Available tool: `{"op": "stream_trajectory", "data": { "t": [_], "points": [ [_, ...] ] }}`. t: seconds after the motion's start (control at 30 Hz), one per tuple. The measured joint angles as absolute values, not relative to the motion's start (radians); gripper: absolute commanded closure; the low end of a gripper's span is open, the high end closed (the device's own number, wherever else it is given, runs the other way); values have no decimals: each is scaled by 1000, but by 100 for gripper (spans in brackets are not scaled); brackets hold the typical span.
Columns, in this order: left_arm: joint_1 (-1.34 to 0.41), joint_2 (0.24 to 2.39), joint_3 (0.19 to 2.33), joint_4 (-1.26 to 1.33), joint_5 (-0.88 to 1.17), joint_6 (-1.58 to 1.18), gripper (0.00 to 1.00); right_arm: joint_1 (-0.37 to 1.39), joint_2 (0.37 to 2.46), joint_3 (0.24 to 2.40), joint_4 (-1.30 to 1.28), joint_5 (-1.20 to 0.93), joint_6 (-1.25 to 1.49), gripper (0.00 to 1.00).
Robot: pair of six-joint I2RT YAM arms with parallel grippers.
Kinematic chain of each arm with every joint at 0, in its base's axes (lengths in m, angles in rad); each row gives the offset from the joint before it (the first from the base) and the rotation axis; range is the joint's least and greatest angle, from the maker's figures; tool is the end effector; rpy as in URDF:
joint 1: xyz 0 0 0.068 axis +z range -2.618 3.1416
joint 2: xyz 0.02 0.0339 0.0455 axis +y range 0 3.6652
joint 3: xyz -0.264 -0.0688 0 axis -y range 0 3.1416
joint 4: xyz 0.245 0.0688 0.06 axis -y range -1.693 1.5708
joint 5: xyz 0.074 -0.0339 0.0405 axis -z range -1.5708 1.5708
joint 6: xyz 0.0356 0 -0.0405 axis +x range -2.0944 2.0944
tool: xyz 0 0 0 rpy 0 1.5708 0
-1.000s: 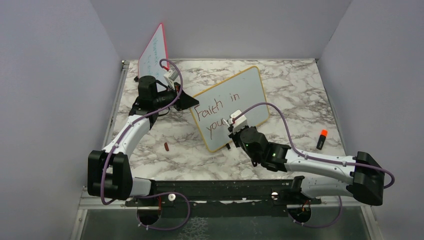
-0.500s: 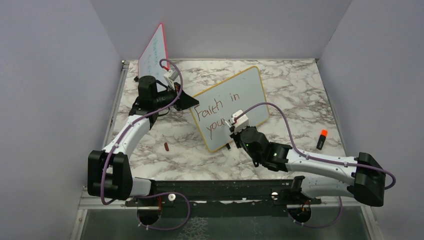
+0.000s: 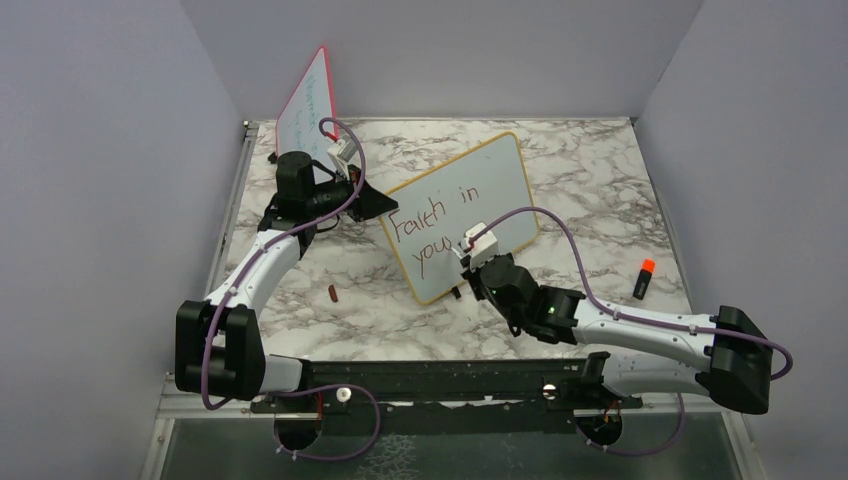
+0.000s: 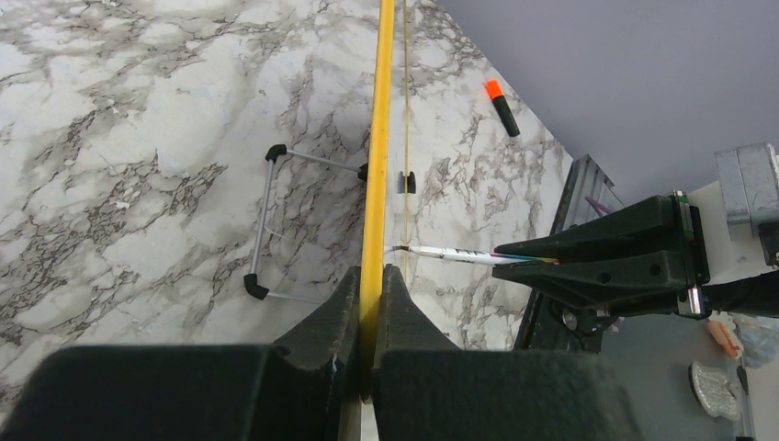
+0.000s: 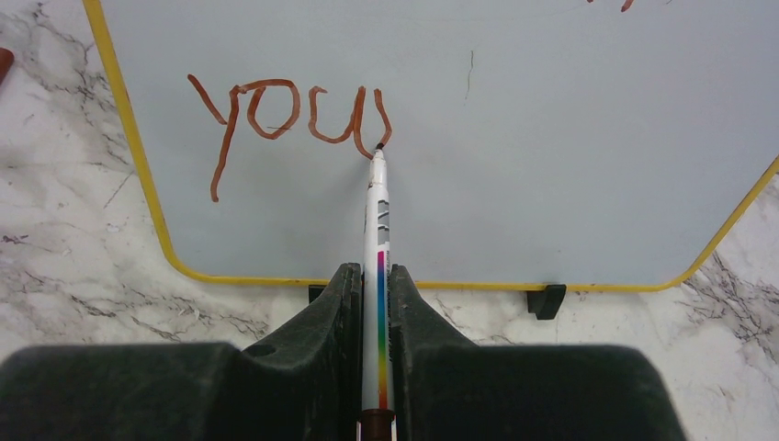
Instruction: Write a sentence on the whiteboard
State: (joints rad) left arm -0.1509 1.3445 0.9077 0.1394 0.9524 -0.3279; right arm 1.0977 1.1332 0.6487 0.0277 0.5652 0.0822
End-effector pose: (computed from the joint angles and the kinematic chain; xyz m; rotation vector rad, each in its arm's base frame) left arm 0.2909 -0.0736 0.2938 0.5207 1.8395 -1.2083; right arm 0.1292 0.2105 0.2457 -0.6323 1.8530 0.2026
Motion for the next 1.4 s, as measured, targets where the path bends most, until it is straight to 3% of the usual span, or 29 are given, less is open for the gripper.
{"op": "stream_trajectory", "data": {
  "t": [1.4],
  "points": [
    [-151, 1345, 908, 139, 952, -327, 100, 1071, 1131, 644, 130, 586, -1, 99]
  ]
}}
